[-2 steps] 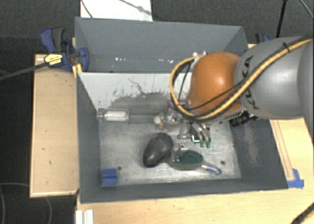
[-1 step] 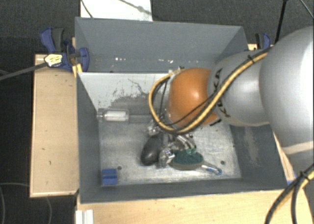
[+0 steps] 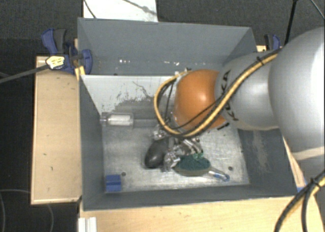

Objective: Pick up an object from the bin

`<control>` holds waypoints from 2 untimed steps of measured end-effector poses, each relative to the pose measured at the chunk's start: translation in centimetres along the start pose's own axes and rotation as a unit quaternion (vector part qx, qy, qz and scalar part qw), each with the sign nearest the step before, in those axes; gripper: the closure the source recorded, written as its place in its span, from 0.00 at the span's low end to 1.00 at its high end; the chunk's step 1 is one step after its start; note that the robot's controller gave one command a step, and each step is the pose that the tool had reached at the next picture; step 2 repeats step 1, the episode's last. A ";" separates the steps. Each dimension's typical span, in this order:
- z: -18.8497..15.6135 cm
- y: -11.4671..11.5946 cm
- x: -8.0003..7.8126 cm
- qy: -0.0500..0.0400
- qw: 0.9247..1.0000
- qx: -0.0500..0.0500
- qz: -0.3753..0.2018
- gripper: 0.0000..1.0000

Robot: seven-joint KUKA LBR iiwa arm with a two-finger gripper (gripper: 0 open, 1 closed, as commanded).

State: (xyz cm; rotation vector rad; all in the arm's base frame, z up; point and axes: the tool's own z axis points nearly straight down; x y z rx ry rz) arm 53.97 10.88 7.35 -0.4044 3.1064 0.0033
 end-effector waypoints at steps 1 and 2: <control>-15.8 -1.3 1.7 0.001 0.982 0.001 -0.190 1.00; -15.8 -1.3 1.7 0.001 0.982 0.001 -0.190 1.00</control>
Offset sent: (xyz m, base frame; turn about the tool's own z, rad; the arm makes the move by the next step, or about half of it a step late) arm -0.0165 -0.0170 0.1552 -0.3841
